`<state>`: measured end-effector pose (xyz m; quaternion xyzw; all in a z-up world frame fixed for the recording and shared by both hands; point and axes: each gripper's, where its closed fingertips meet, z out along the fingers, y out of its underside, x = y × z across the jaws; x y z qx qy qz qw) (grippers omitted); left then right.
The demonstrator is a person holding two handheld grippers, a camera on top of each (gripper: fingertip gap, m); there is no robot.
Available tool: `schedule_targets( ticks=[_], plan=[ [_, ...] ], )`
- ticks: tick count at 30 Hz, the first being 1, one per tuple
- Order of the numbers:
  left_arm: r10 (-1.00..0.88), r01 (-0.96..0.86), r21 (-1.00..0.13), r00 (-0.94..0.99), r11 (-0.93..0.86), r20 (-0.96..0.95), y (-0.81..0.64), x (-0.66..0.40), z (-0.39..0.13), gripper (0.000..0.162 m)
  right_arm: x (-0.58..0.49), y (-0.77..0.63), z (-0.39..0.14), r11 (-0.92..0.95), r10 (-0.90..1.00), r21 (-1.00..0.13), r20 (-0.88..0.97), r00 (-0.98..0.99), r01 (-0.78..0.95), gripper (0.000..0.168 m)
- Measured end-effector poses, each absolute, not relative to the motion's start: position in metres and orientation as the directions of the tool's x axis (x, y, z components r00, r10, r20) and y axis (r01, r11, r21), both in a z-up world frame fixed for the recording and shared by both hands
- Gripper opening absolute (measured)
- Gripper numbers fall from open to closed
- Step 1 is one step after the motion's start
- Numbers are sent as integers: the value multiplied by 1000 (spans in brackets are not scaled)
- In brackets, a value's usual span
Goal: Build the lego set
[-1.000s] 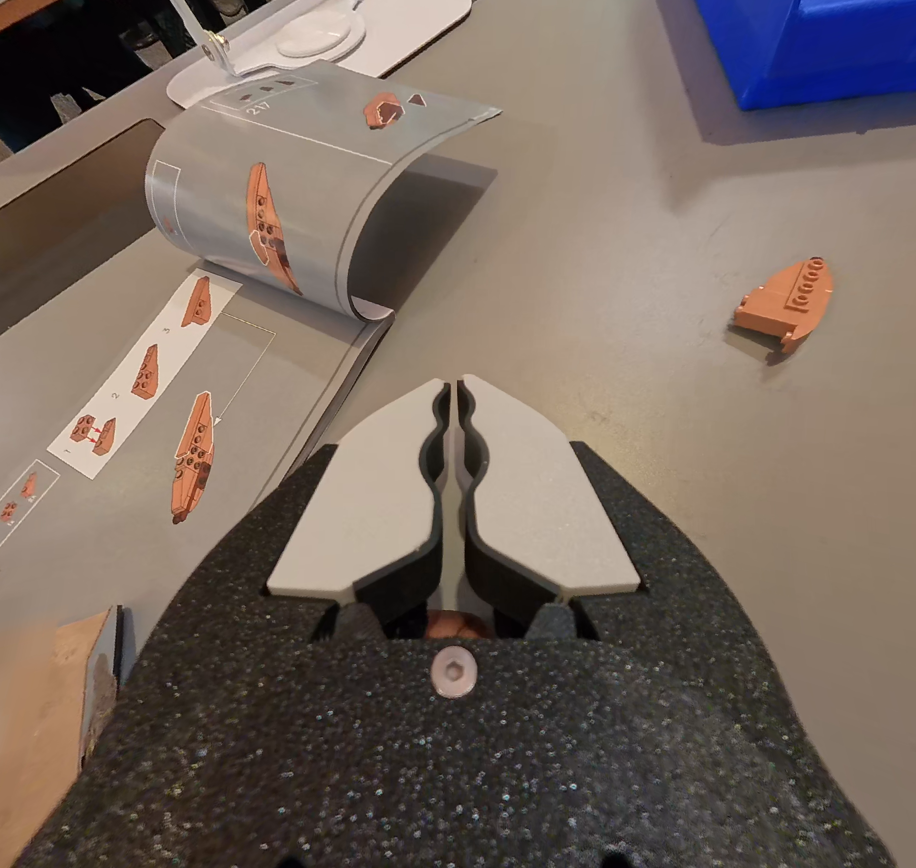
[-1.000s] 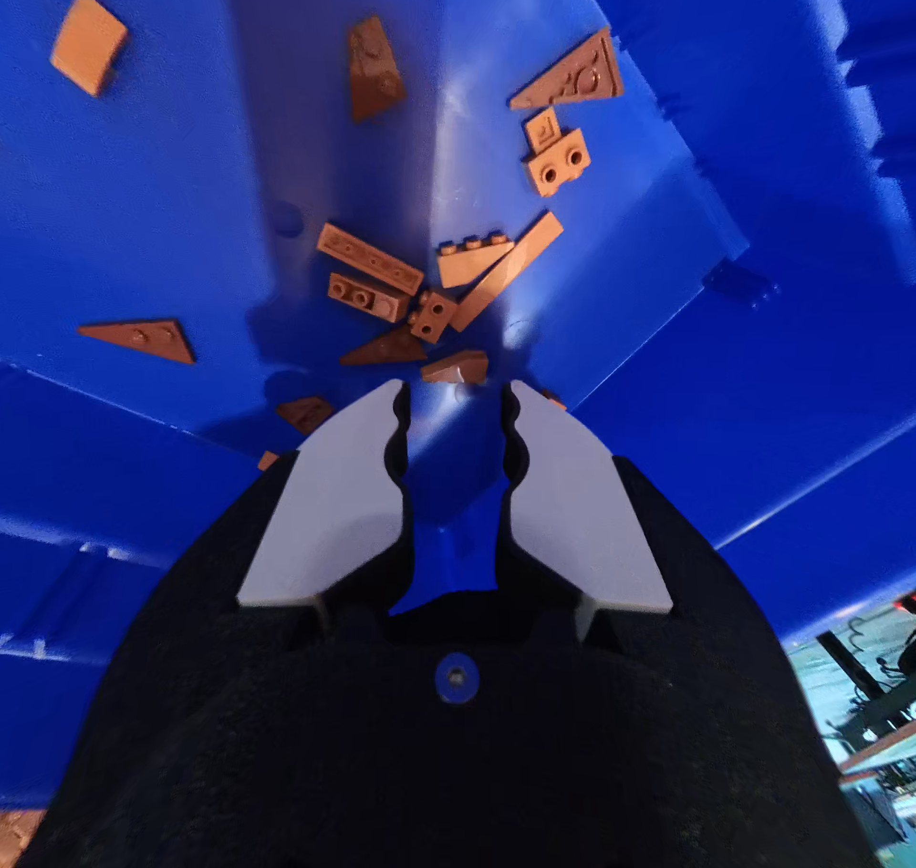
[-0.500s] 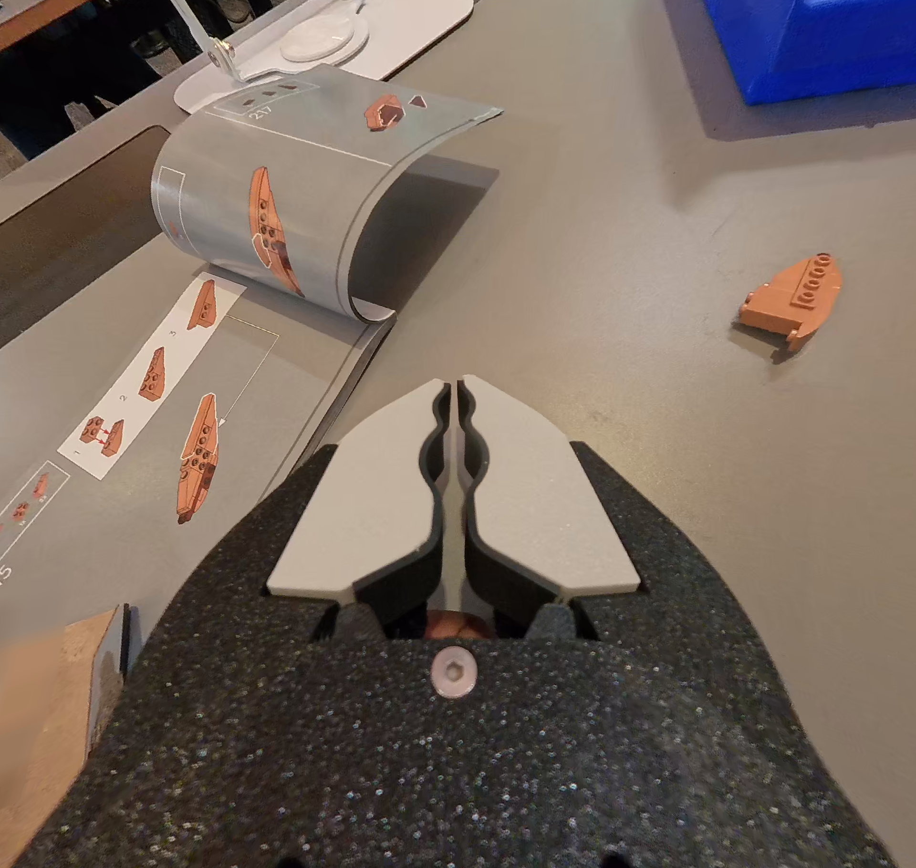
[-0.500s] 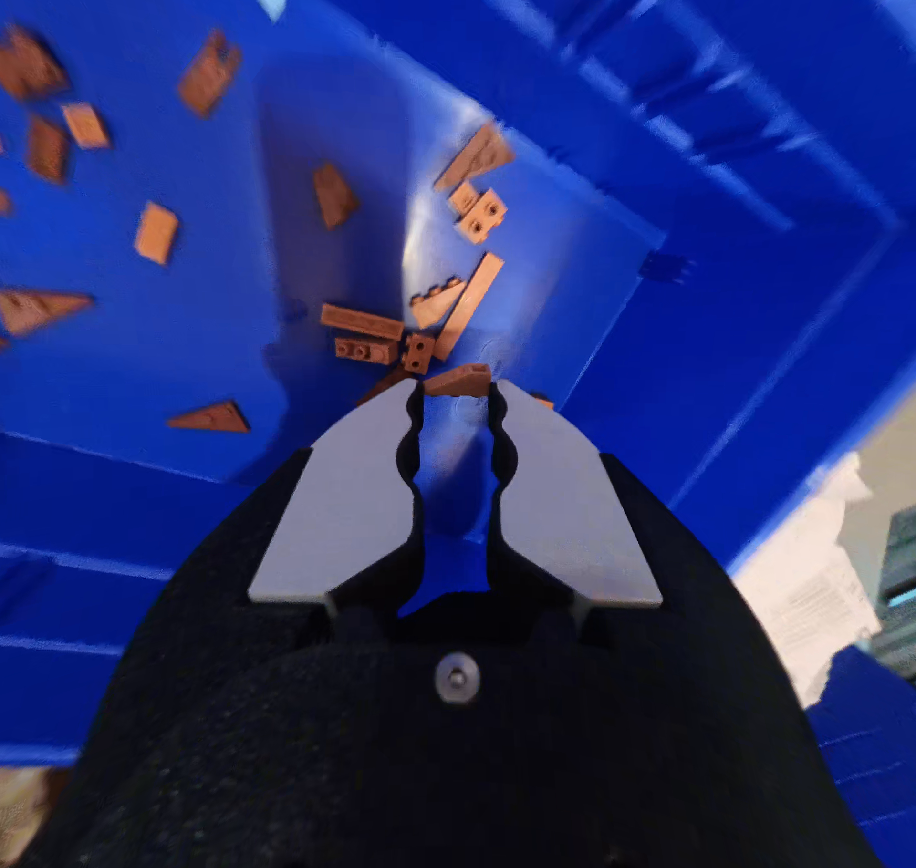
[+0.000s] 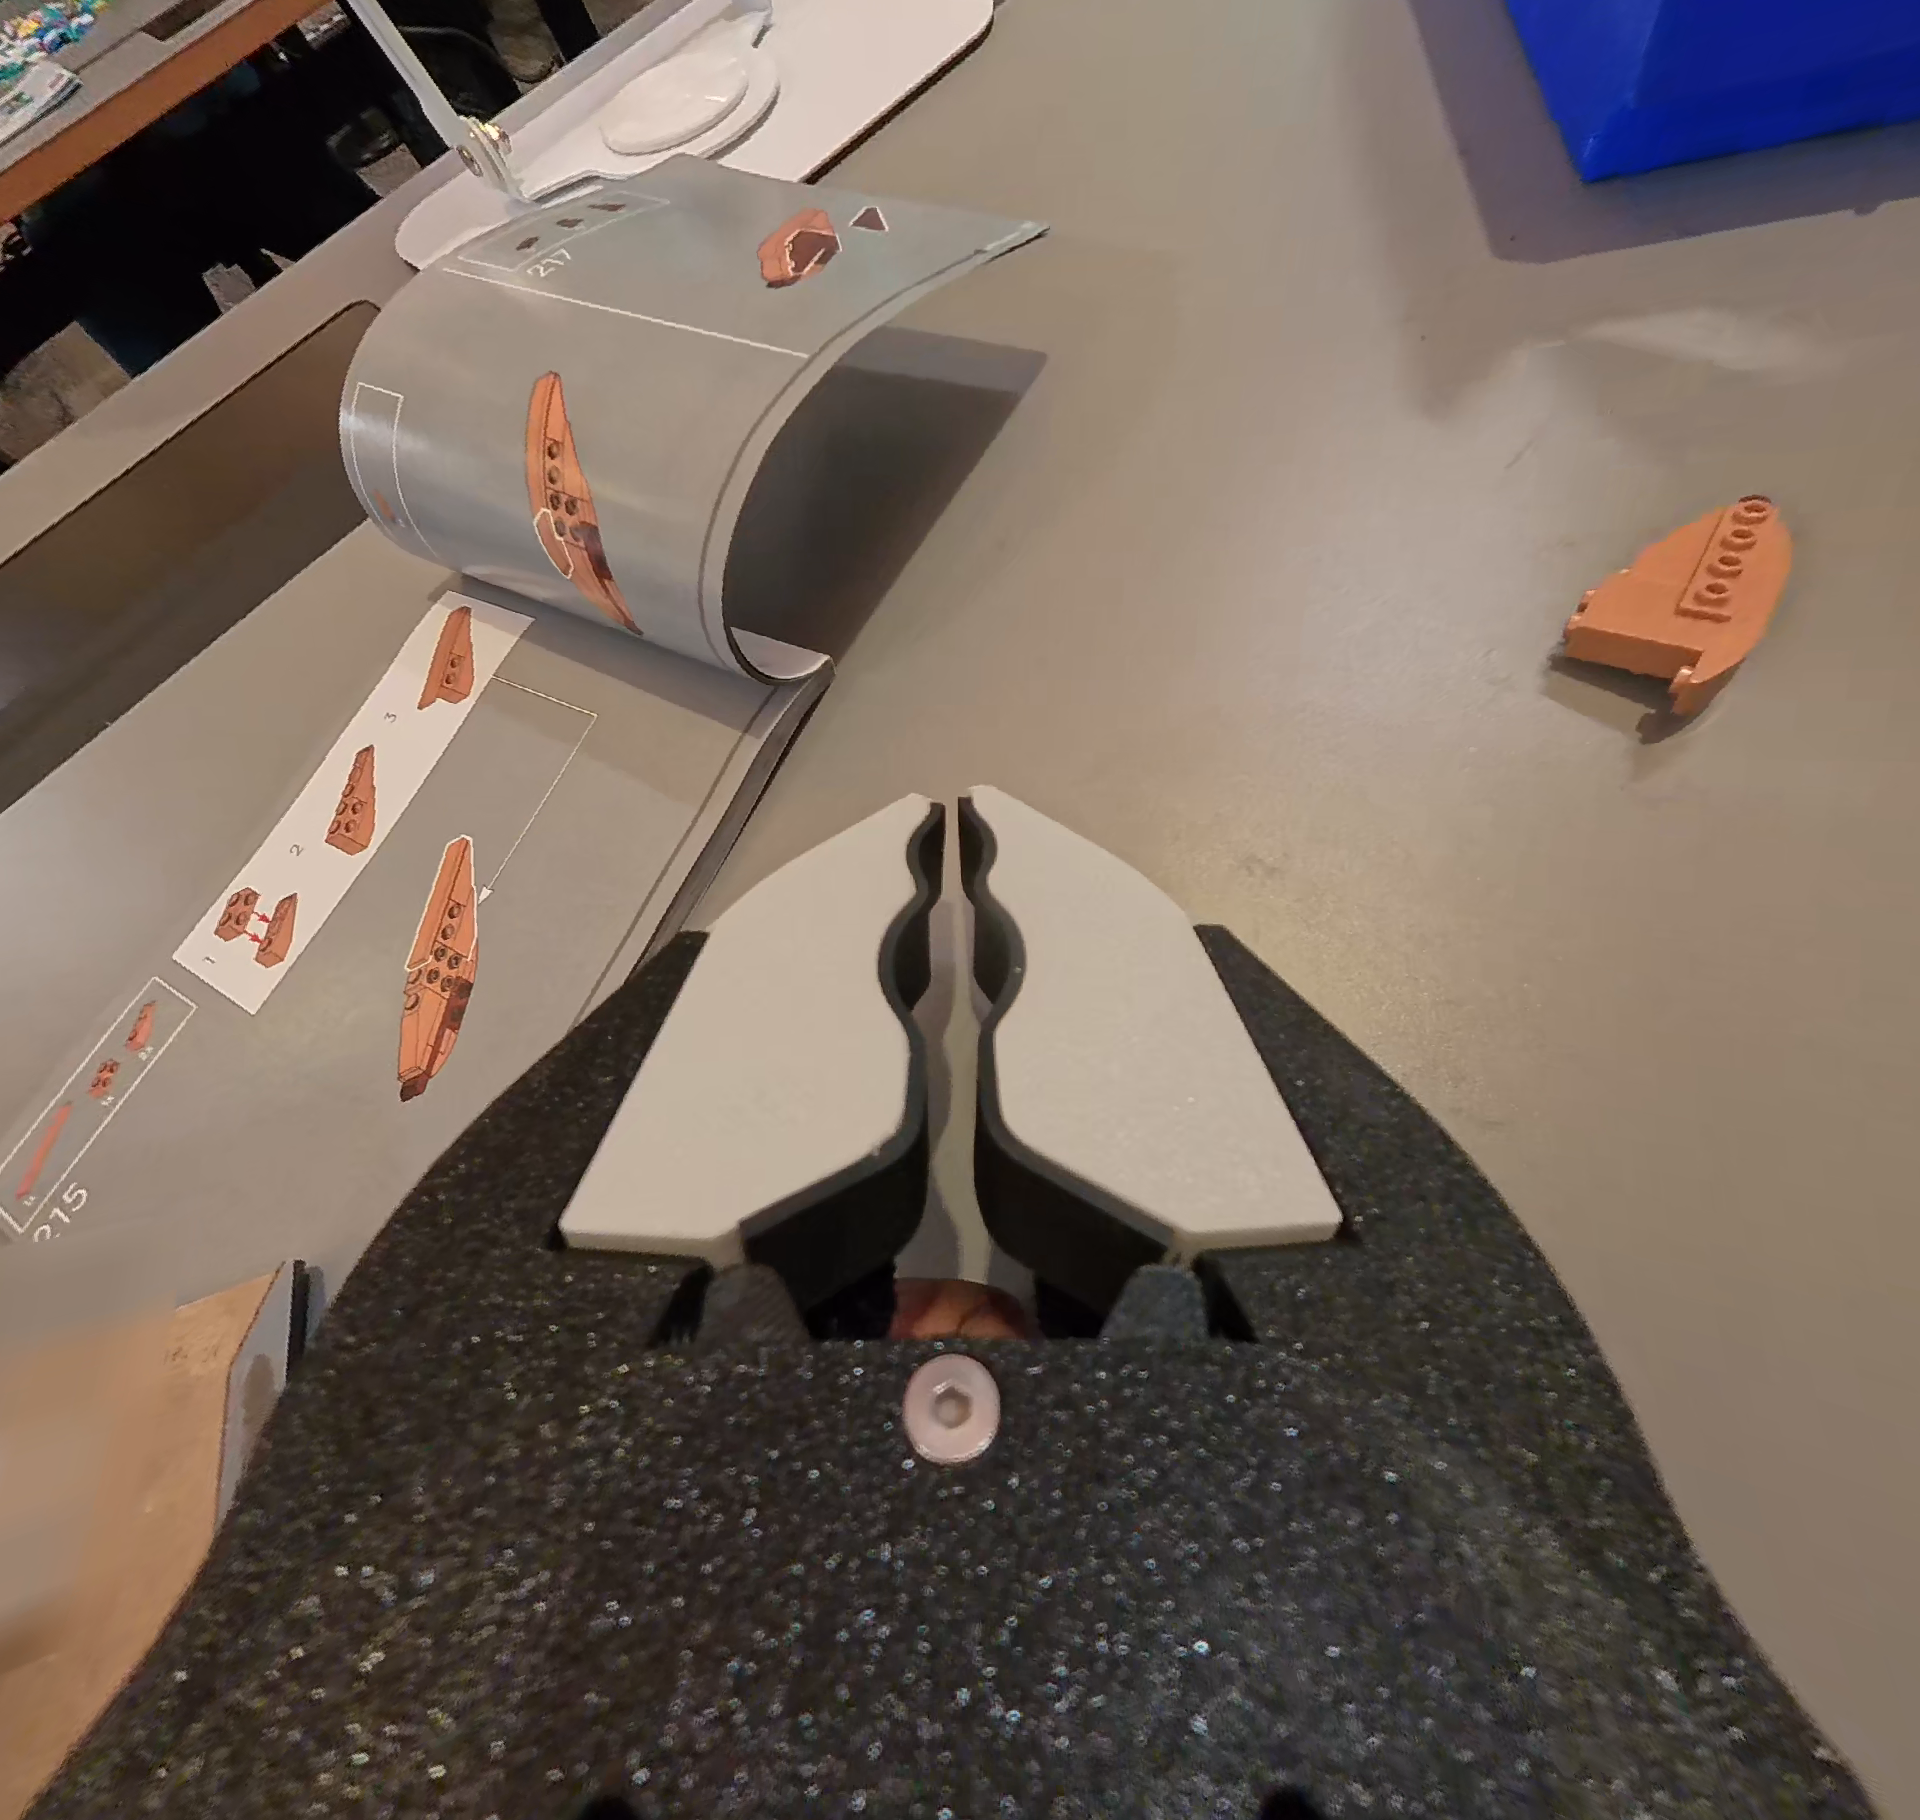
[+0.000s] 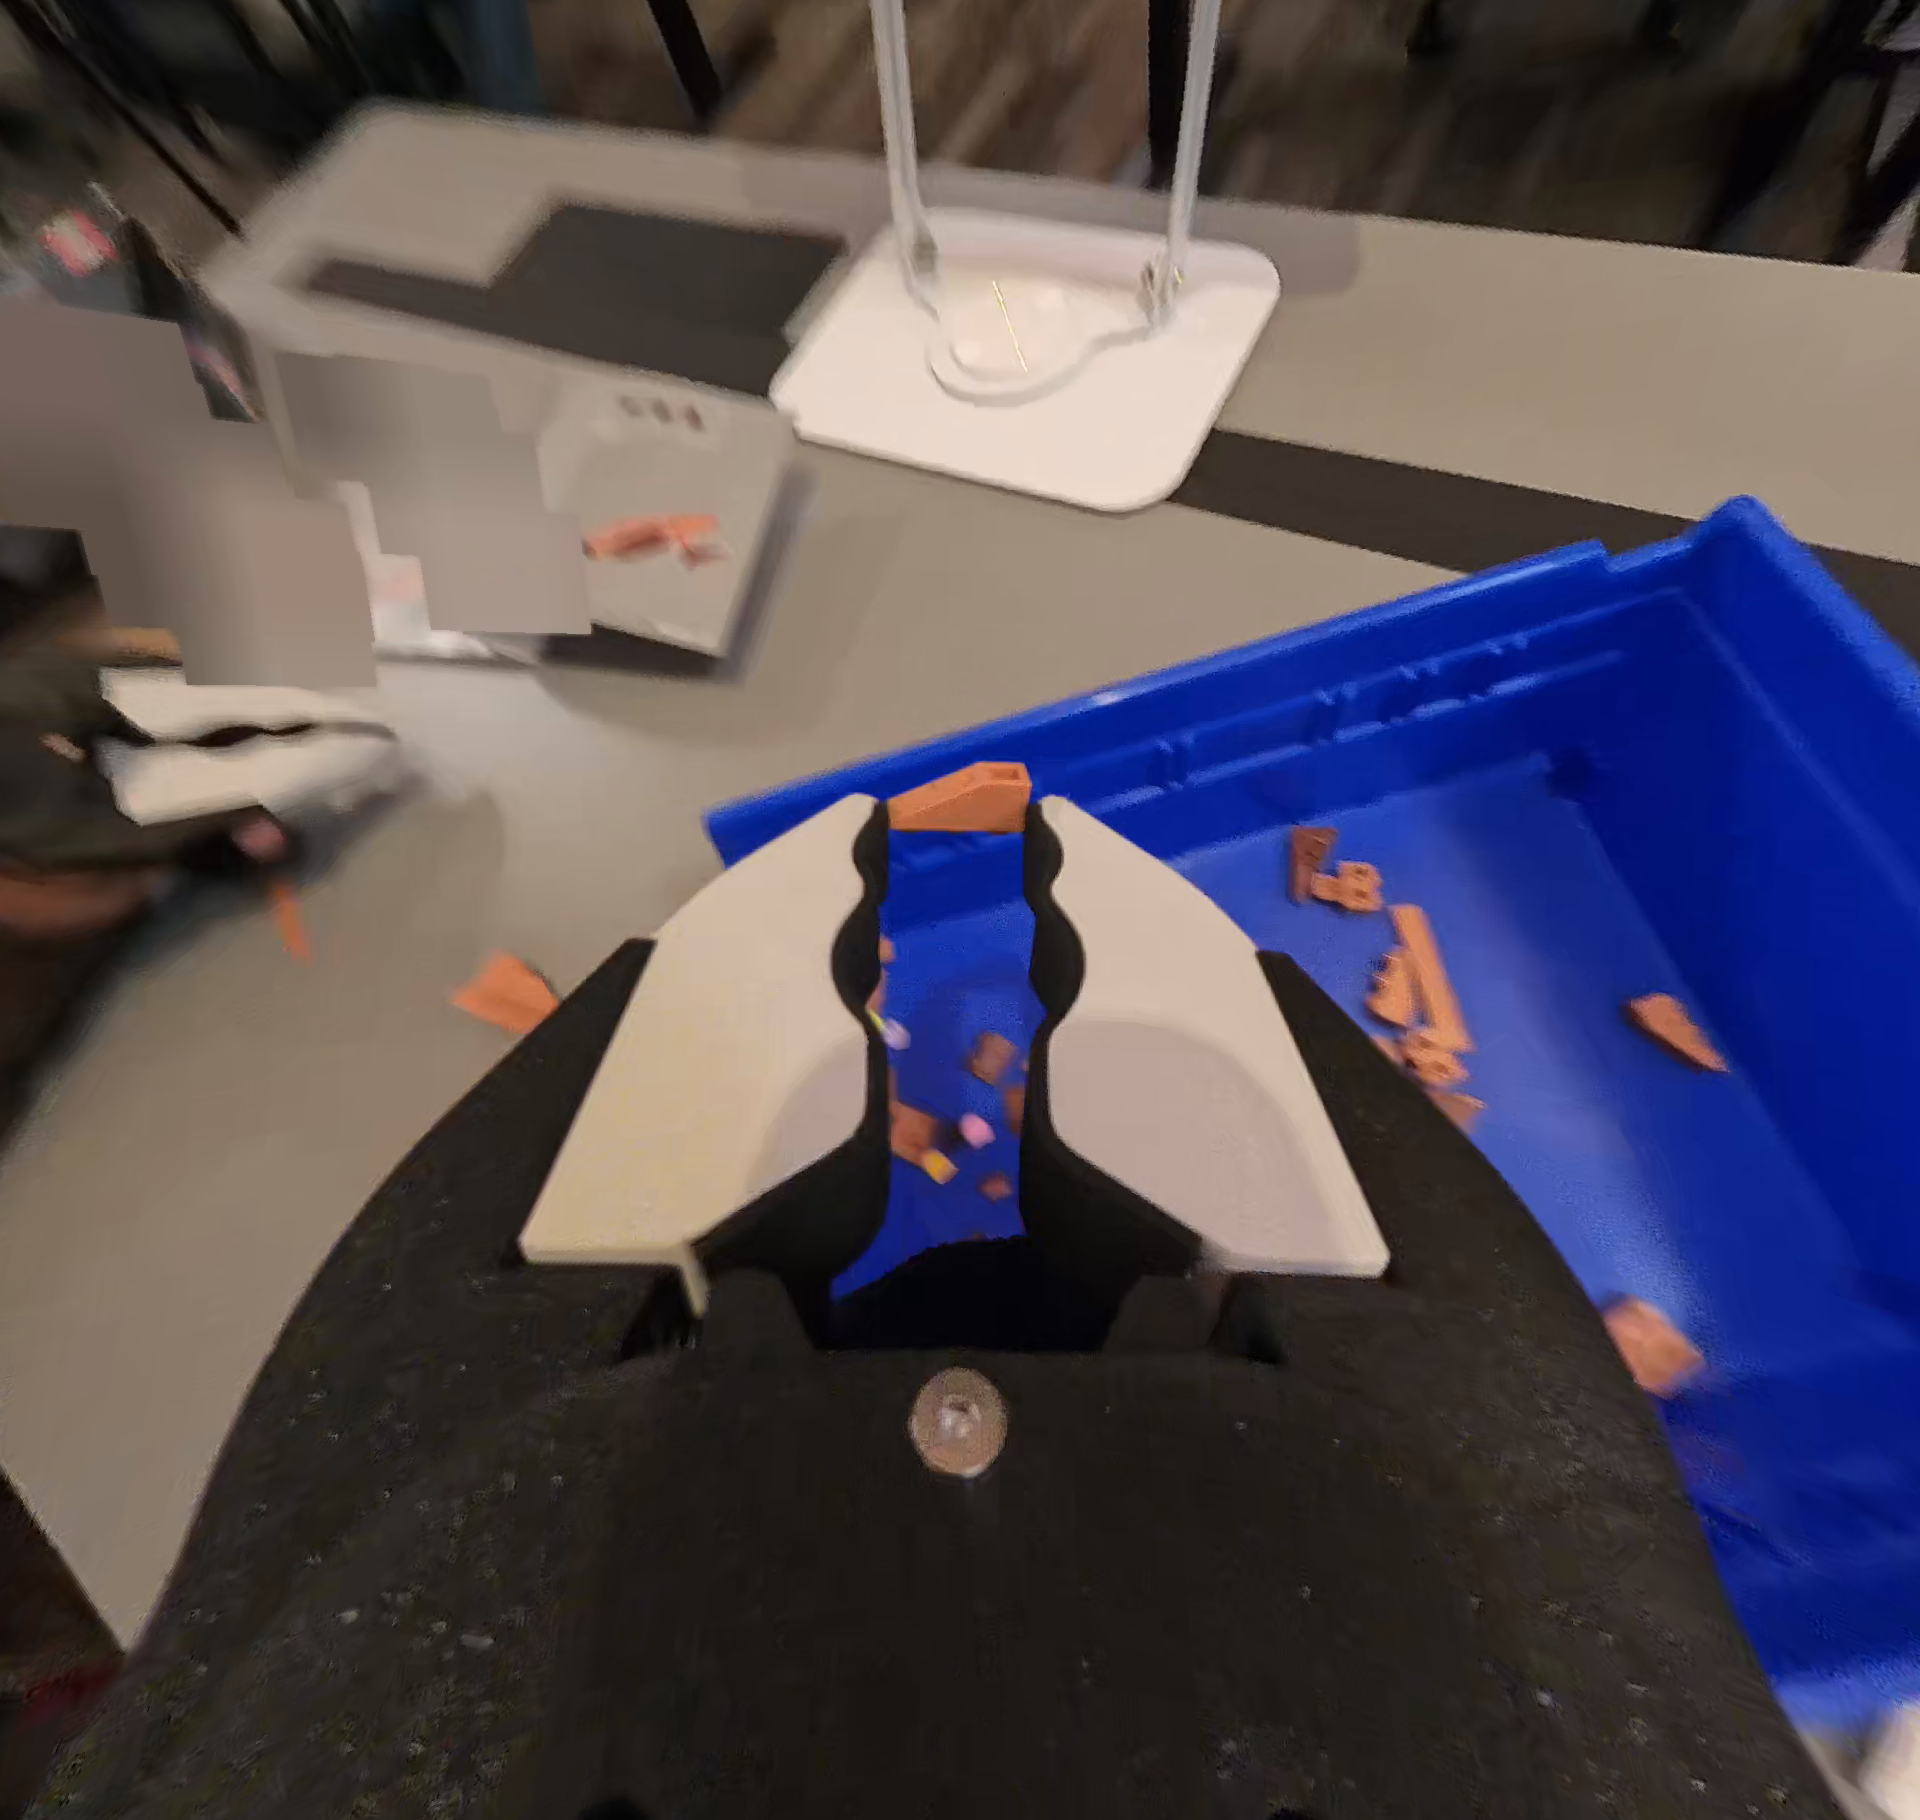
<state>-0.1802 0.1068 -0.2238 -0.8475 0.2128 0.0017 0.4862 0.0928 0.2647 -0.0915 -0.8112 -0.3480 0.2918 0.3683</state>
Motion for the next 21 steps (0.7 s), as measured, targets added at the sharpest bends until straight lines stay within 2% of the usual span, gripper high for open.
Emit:
schedule_targets(
  ticks=[3,6,8,12,15,18,21],
  plan=[
    [-360,-367,-822,908,-437,-214,107,-180,-224,2,76,261,-85,-542,724,-828,-374,580,142,24],
    [-361,-361,-825,909,-436,-207,107,-180,-224,2,61,260,-85,-624,659,-780,-549,514,-33,25],
    [-360,-353,-827,912,-437,-199,107,-180,-223,2,56,265,-78,-689,593,-702,-689,417,-179,25],
    [-360,-351,-828,912,-437,-196,107,-181,-223,2,66,279,-63,-765,449,-472,-879,161,-438,24],
    [-363,-358,-825,910,-438,-202,107,-180,-224,2,75,283,-71,-782,371,-342,-927,51,-521,24],
    [-365,-363,-822,908,-439,-206,107,-180,-224,2,74,284,-87,-793,328,-299,-944,41,-531,24],
    [-366,-366,-821,907,-439,-209,107,-179,-225,2,75,284,-96,-792,320,-304,-945,64,-529,24]
  ],
)
